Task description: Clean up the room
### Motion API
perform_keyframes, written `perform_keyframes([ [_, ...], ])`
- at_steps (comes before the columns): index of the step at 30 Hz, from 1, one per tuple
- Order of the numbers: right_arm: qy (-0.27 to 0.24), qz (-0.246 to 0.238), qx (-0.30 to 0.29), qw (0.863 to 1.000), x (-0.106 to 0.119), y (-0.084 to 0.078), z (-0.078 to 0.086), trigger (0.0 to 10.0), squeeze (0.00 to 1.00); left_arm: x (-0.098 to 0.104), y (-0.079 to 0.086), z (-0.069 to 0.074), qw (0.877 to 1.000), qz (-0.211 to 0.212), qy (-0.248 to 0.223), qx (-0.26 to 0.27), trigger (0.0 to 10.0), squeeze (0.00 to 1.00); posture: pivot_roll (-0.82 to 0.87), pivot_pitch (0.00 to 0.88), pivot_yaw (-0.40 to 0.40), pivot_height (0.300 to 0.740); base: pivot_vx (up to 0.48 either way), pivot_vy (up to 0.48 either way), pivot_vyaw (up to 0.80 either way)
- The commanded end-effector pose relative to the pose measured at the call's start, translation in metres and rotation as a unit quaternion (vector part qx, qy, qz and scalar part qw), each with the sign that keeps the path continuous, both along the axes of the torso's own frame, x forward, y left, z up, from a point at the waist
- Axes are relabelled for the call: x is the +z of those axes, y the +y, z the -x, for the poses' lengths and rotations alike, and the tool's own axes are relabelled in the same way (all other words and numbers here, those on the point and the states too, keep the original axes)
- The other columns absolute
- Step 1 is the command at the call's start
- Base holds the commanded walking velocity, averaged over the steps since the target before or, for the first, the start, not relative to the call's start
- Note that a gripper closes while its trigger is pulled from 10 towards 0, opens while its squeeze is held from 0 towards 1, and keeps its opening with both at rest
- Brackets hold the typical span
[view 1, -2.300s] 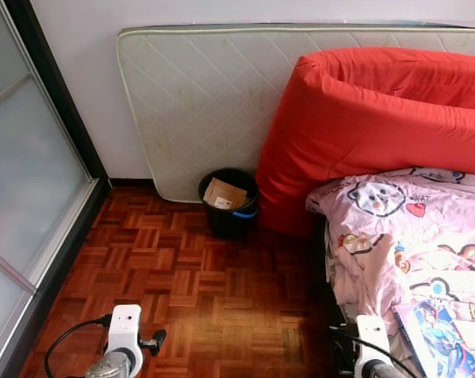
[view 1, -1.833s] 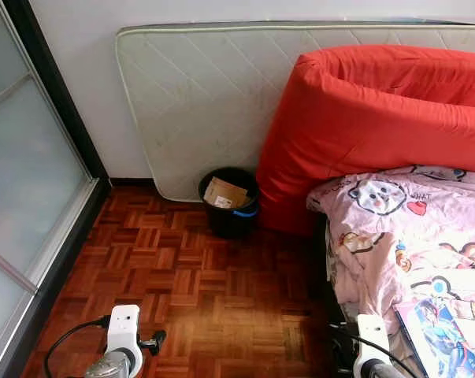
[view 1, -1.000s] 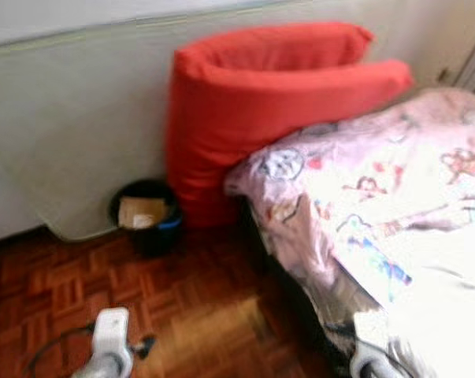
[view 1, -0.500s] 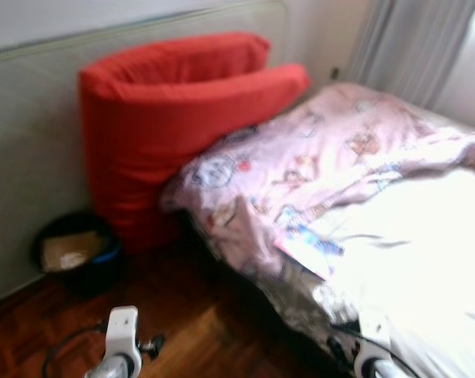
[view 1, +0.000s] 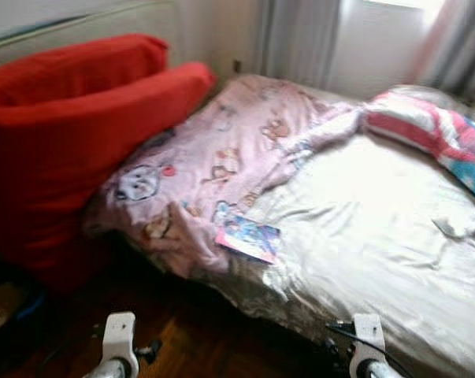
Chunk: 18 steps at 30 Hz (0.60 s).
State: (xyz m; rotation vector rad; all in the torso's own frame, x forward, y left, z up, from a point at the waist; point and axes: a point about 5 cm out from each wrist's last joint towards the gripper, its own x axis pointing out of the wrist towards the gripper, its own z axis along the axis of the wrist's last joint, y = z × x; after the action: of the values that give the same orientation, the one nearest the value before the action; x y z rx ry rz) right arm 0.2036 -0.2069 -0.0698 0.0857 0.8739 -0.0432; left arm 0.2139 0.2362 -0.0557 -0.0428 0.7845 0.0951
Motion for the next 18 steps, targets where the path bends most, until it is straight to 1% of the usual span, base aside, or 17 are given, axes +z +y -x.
perform_keyframes([
  [1,0.0,0.004,-0.007,1.0,0.0003,-0.0046,0.0011,10.0,0.0,-0.0011,-0.0063,-0.0011,1.0,0.001,0.003,-0.013,10.0,0.0,0.05,0.0,0.01,0.74,0.0,0.0,0.0],
  [6,-0.007,-0.001,-0.012,1.0,0.0006,-0.0041,0.0009,10.0,0.0,-0.0021,-0.0075,-0.0002,1.0,0.008,0.006,-0.008,10.0,0.0,0.04,0.0,0.014,0.74,0.0,0.0,0.0],
  [8,-0.006,0.0,-0.012,1.0,0.0004,-0.0041,0.0012,10.0,0.0,-0.0023,-0.008,-0.0001,1.0,0.007,0.006,-0.008,10.0,0.0,0.04,0.0,0.014,0.74,0.0,0.322,0.0],
  [16,-0.003,0.002,-0.011,1.0,0.0,-0.0043,0.0018,10.0,0.0,-0.002,-0.0083,-0.0008,1.0,0.008,0.005,-0.009,10.0,0.0,0.04,0.0,0.012,0.74,0.0,0.44,0.0],
  [18,-0.002,0.001,-0.008,1.0,0.0,-0.0041,0.0016,10.0,0.0,-0.0011,-0.0049,-0.0007,1.0,0.008,0.003,-0.008,10.0,0.0,0.04,0.0,0.012,0.74,0.0,0.405,-0.79],
])
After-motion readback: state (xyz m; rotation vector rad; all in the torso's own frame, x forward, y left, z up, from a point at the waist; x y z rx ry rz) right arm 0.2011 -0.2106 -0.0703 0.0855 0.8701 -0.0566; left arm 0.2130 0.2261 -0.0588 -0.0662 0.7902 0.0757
